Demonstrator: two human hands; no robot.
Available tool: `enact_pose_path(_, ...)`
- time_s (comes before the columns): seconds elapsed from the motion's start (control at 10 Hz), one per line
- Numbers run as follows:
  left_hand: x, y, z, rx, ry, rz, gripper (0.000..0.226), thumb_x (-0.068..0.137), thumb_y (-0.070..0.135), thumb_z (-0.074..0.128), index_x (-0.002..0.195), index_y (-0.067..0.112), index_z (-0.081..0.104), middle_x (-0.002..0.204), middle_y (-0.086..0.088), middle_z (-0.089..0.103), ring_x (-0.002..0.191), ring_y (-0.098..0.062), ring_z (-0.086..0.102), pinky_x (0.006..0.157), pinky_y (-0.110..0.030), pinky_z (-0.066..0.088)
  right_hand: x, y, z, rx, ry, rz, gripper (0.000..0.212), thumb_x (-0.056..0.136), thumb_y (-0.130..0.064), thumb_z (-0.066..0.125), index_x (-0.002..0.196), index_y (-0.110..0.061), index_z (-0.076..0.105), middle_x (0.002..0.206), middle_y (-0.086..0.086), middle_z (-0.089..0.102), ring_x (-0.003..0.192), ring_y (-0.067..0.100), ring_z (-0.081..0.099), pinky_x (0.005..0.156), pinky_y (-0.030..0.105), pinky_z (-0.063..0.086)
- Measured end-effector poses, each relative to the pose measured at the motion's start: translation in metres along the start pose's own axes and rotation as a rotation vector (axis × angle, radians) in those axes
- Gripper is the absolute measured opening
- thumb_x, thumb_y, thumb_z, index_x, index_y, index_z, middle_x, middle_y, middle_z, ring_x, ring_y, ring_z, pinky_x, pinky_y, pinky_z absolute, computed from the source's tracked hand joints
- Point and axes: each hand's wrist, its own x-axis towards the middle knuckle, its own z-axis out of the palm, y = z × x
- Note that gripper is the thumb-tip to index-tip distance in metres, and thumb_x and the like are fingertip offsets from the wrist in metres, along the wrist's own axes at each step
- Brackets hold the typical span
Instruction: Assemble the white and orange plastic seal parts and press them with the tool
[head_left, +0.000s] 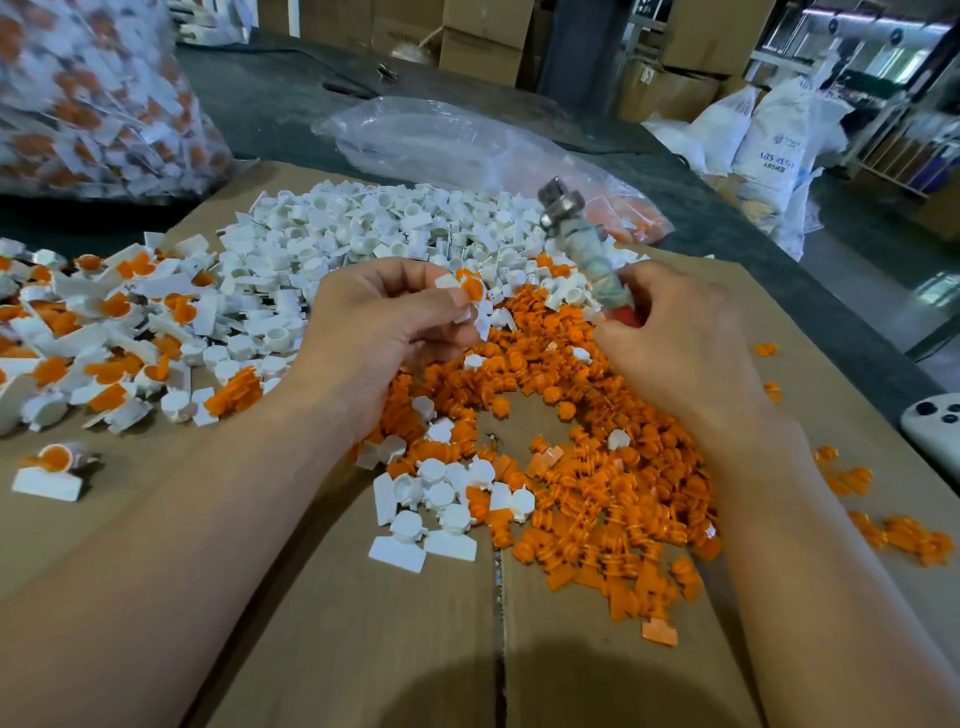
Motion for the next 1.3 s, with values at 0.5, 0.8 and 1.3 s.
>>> enact_pose_path(0.5,0.0,-0.004,0.002,0.009,0.054,0.163,0.018,0.084,-0.005,0.058,0.075,0.011,0.057,0.057,0.005,0.066,0.053,-0.01,0.065,0.052,-0.018,0.051,-0.005,-0.006,0.01,-0.075,0.018,-0.13,0.021,0.087,-0.031,0.057,0.103,-0.018,0.052,0.085,-0.007,0.045,0.074,0.014,0.041,0.056,0.029,0.025)
enact_pose_path(0.8,0.003,-0.008,0.0,0.174,0.124,0.049,0.02,0.078,-0.004,0.066,0.067,0.011,0.058,0.054,-0.001,0.064,0.042,-0.01,0.059,0.039,-0.015,0.041,0.0,0.006,0.015,-0.158,-0.073,-0.014,0.046,0.074,-0.052,0.066,0.103,-0.021,0.049,0.093,-0.005,0.049,0.081,0.01,0.04,0.061,0.028,0.028)
enact_pose_path(1.3,0.0,-0.01,-0.004,1.088,0.157,0.204,0.025,0.084,0.031,0.067,0.102,0.016,0.071,0.082,0.004,0.06,0.076,-0.012,0.052,0.067,-0.024,0.038,0.008,0.022,0.008,-0.074,-0.308,0.11,0.069,0.07,-0.066,0.057,0.123,-0.022,0.053,0.133,0.002,0.046,0.115,0.015,0.043,0.086,0.031,0.037)
